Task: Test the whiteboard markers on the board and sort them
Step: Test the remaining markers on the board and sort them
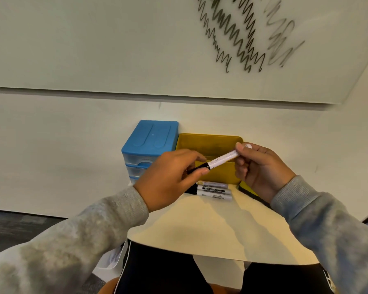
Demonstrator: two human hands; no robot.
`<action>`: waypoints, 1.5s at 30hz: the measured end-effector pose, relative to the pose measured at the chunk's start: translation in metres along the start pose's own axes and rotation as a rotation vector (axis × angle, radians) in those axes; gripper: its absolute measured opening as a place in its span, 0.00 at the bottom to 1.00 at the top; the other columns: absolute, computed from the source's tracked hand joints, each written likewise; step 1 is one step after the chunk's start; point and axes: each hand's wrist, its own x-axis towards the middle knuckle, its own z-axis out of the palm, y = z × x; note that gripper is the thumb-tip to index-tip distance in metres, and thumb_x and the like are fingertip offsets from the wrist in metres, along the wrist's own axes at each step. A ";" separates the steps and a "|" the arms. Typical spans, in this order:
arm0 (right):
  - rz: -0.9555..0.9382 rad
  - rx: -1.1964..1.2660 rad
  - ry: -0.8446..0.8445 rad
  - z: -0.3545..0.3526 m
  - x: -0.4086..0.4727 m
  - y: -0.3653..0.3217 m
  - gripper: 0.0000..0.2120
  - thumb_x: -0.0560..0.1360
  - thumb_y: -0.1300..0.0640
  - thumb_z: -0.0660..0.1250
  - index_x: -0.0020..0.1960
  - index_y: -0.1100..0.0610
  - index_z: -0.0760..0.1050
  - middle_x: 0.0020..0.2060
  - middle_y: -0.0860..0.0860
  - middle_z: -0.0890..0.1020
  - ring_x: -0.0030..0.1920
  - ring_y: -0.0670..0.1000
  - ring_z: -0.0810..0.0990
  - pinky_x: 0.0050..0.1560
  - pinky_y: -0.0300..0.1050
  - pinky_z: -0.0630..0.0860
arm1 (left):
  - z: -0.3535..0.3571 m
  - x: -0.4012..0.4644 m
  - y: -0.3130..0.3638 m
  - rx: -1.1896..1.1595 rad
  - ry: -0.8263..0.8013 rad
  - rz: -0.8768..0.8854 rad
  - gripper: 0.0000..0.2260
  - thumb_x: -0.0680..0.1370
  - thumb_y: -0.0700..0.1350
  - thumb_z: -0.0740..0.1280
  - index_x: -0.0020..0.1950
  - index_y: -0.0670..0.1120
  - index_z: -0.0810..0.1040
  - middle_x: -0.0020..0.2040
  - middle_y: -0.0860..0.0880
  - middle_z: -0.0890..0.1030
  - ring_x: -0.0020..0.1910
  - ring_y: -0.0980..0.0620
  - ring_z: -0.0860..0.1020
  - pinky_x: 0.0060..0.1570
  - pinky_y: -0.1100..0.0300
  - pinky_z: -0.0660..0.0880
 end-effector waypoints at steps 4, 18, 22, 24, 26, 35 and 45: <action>0.063 0.067 0.061 0.012 -0.001 0.006 0.11 0.76 0.51 0.69 0.42 0.58 0.80 0.30 0.51 0.71 0.28 0.48 0.68 0.27 0.38 0.65 | 0.011 -0.003 0.006 0.020 -0.092 -0.047 0.11 0.84 0.54 0.58 0.50 0.52 0.76 0.40 0.57 0.72 0.38 0.57 0.72 0.36 0.66 0.64; -0.194 0.151 0.064 0.027 -0.002 -0.032 0.13 0.77 0.54 0.65 0.36 0.59 0.74 0.22 0.52 0.68 0.18 0.46 0.60 0.19 0.36 0.56 | -0.003 -0.007 0.051 -0.645 -0.106 -0.166 0.18 0.85 0.53 0.55 0.36 0.52 0.69 0.30 0.57 0.67 0.28 0.58 0.67 0.32 0.69 0.64; -0.298 0.375 0.283 -0.023 0.000 -0.076 0.13 0.80 0.55 0.65 0.36 0.53 0.73 0.27 0.47 0.74 0.24 0.42 0.67 0.21 0.34 0.58 | -0.007 -0.011 0.051 -0.710 -0.105 -0.160 0.19 0.84 0.56 0.55 0.33 0.57 0.68 0.30 0.57 0.66 0.28 0.59 0.65 0.30 0.70 0.63; -0.274 0.294 0.312 -0.034 -0.005 -0.078 0.14 0.80 0.52 0.65 0.36 0.54 0.74 0.27 0.49 0.73 0.23 0.44 0.66 0.21 0.35 0.58 | -0.008 -0.006 0.043 -0.699 -0.065 -0.193 0.17 0.83 0.55 0.55 0.35 0.55 0.69 0.30 0.58 0.66 0.28 0.60 0.65 0.30 0.70 0.63; -0.228 0.208 0.293 -0.034 -0.007 -0.071 0.14 0.80 0.50 0.65 0.38 0.56 0.74 0.26 0.51 0.72 0.22 0.46 0.64 0.21 0.36 0.59 | -0.008 0.001 0.036 -0.689 -0.042 -0.240 0.16 0.82 0.56 0.56 0.37 0.50 0.69 0.30 0.58 0.67 0.28 0.60 0.66 0.31 0.67 0.64; -0.115 0.008 0.181 -0.012 0.002 -0.034 0.08 0.76 0.53 0.71 0.43 0.57 0.77 0.32 0.53 0.75 0.29 0.49 0.71 0.26 0.37 0.66 | -0.010 0.006 0.022 -0.552 0.000 -0.266 0.15 0.82 0.57 0.58 0.39 0.50 0.68 0.32 0.52 0.68 0.32 0.52 0.66 0.34 0.49 0.65; -0.212 -0.059 0.172 0.004 0.033 -0.054 0.08 0.78 0.56 0.69 0.50 0.62 0.80 0.38 0.57 0.80 0.34 0.51 0.78 0.32 0.40 0.72 | -0.043 0.053 -0.004 -0.397 0.222 -0.227 0.18 0.81 0.52 0.65 0.34 0.47 0.68 0.28 0.48 0.68 0.29 0.52 0.68 0.33 0.51 0.67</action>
